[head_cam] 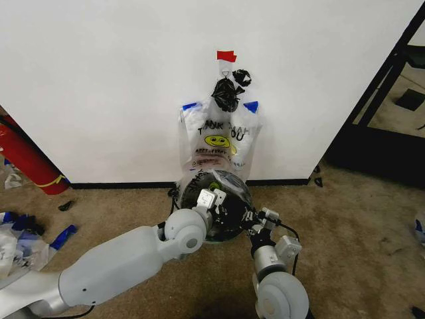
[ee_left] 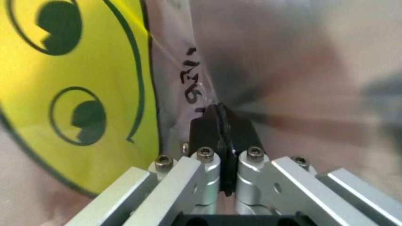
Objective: Pick up the garbage bag from the wall and place it over the trash bin.
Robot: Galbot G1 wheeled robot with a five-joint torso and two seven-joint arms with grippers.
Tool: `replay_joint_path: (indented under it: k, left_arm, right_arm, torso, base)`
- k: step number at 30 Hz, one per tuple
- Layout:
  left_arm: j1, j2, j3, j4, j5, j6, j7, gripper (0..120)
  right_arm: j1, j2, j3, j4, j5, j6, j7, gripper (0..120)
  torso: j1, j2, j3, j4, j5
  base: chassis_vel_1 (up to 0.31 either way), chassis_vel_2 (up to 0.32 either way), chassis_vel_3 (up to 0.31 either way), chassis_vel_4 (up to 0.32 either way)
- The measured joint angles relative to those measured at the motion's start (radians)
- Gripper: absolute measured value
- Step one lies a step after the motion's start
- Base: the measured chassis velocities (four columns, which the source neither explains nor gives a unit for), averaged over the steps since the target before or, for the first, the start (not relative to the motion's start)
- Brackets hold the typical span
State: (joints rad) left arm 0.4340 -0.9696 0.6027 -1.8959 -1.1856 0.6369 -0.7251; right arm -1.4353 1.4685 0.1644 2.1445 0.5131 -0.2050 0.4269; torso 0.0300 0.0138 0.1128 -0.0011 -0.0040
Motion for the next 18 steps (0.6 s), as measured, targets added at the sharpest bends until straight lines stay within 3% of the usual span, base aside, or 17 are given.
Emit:
replay_joint_path:
  k: [18]
  left_arm:
    - [-0.001, -0.018, 0.015, 0.064, 0.058, -0.002, 0.008, 0]
  right_arm:
    - [-0.011, 0.004, -0.012, 0.012, -0.002, -0.001, -0.008, 1]
  torso:
    - [0.000, 0.000, 0.000, 0.0000, 0.0000]
  base:
    - [0.000, 0.000, 0.000, 0.000]
